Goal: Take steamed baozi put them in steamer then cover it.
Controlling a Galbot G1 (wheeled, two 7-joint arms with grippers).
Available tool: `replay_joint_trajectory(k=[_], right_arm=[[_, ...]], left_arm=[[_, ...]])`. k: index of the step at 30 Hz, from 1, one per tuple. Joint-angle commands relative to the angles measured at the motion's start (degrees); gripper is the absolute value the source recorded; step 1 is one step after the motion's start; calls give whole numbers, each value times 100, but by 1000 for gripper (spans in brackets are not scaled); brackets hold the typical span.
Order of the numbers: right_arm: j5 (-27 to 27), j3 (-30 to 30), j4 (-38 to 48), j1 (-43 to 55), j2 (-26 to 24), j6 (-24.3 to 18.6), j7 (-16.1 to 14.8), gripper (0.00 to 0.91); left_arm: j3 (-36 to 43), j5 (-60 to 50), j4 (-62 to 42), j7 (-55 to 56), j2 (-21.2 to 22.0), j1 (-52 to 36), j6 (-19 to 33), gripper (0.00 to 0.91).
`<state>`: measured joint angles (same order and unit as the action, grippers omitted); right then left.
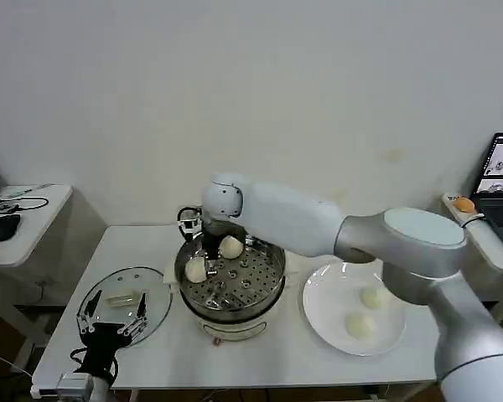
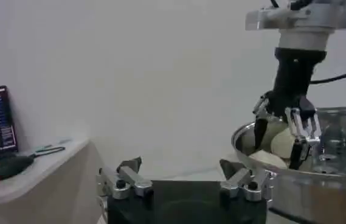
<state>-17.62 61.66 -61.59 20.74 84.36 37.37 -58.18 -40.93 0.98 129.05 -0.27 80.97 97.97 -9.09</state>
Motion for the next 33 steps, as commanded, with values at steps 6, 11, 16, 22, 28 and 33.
replay_joint_trajectory(k=[6,11,16,22,28,33], right_arm=[[-682,234,-2166,1125,-2180,67,-32,907],[-740,251,-3137,1504,-3442,-16,-121,907],[-596,259,-3709,1665,-4392,-96,-204,907],[-265,175,-4009,1387,-5518,-226,-309,907],[500,-467,-4013,251,-6075,-557,-525,907],[1035,-1150,-3984,-767,-6239,-768,-695,907]], left_arm=[[36,-2,103,-41,29,-6,-63,907],[119,-45,176,-61,49,78,-71,907],[117,-49,211,-66,37,177,-75,907],[116,-51,206,-61,26,260,-74,907],[155,-95,206,-72,61,288,-91,907],[174,-148,214,-72,67,379,-86,907]])
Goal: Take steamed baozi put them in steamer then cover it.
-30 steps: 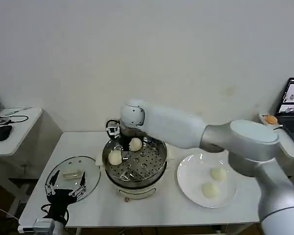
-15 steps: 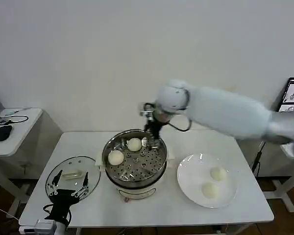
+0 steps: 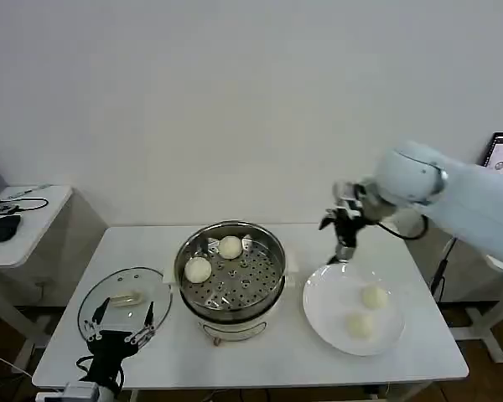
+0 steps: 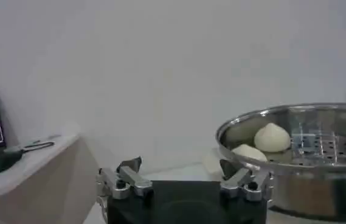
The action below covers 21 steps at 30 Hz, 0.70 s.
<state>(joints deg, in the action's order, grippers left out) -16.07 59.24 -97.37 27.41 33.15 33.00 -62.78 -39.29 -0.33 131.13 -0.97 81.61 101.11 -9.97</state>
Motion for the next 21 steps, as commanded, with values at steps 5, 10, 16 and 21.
replay_joint_trajectory(k=[5,10,16,21], right_arm=[[1474,-1547,-429,-2631,-1218,-529,-354,907],[1706,-1613,-305,-3074,-1123,-473,-292,907],[1868,-1582,-58,-3263,-957,-451,-258,907],[2015,-1695,175,-3566,-784,-478,-184,907]], left_arm=[[21,-41,7,-3,7,105,3,907],[18,-38,-30,-16,23,75,-9,907],[22,-27,-25,-59,38,102,-10,907],[22,-26,-55,-66,39,73,-16,907]])
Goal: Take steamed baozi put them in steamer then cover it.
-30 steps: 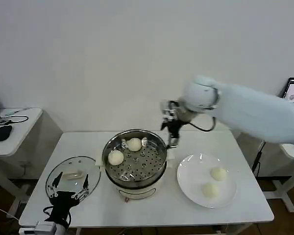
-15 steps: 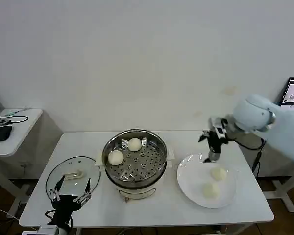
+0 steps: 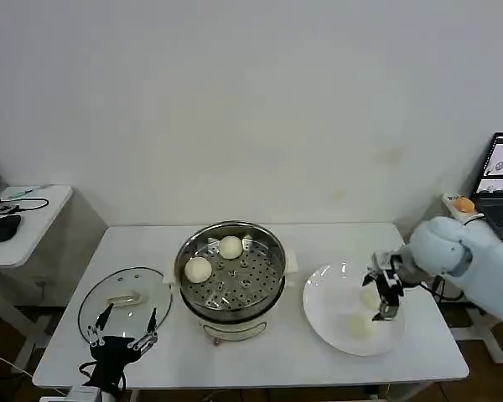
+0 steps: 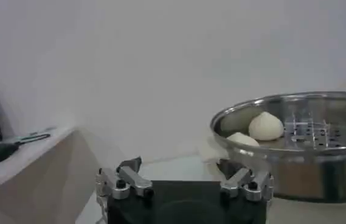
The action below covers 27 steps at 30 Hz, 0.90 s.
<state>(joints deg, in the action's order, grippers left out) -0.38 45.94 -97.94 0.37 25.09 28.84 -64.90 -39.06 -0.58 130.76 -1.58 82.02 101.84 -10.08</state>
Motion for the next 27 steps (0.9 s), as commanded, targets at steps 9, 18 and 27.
replay_joint_trajectory(k=[9,18,27], right_arm=[[585,-432,470,-1076,343,-46,78,907],[692,-413,850,-1128,628,-87,154,907],[748,-389,1103,-1152,883,-103,232,907]], left_arm=[[-24,2,-56,3,-3,-2,-2,907],[-32,3,-178,0,9,-83,-4,907],[-55,12,-284,10,11,-137,-2,907]])
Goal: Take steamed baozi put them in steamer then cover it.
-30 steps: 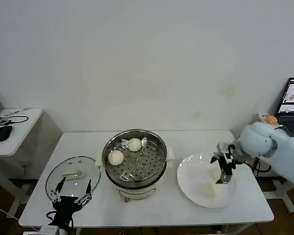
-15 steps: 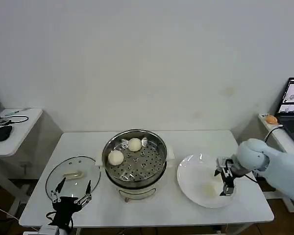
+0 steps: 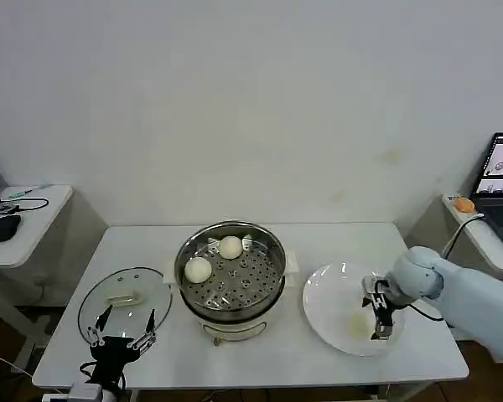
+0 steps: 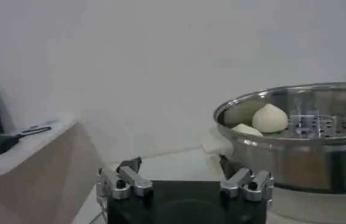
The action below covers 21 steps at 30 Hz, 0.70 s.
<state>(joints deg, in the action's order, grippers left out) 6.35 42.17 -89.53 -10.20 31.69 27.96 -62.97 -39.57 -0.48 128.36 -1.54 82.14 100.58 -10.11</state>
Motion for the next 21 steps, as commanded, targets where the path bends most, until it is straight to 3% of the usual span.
replay_joint_trajectory(k=[1,14,15,17,21], right_arm=[[87,-11,308,-98,252,-16,44,907],[111,41,440,-128,393,-14,102,907],[110,43,442,-125,392,-9,106,725],[100,49,443,-117,390,-6,106,615],[85,51,432,-112,381,-3,108,615]], left_arm=[[-3,3,-61,7,-2,-19,0,907],[7,6,-160,-3,-3,-93,0,907],[9,5,-167,-2,-3,-97,1,907],[8,4,-179,-1,-2,-103,1,907],[18,4,-202,-1,1,-121,1,907]])
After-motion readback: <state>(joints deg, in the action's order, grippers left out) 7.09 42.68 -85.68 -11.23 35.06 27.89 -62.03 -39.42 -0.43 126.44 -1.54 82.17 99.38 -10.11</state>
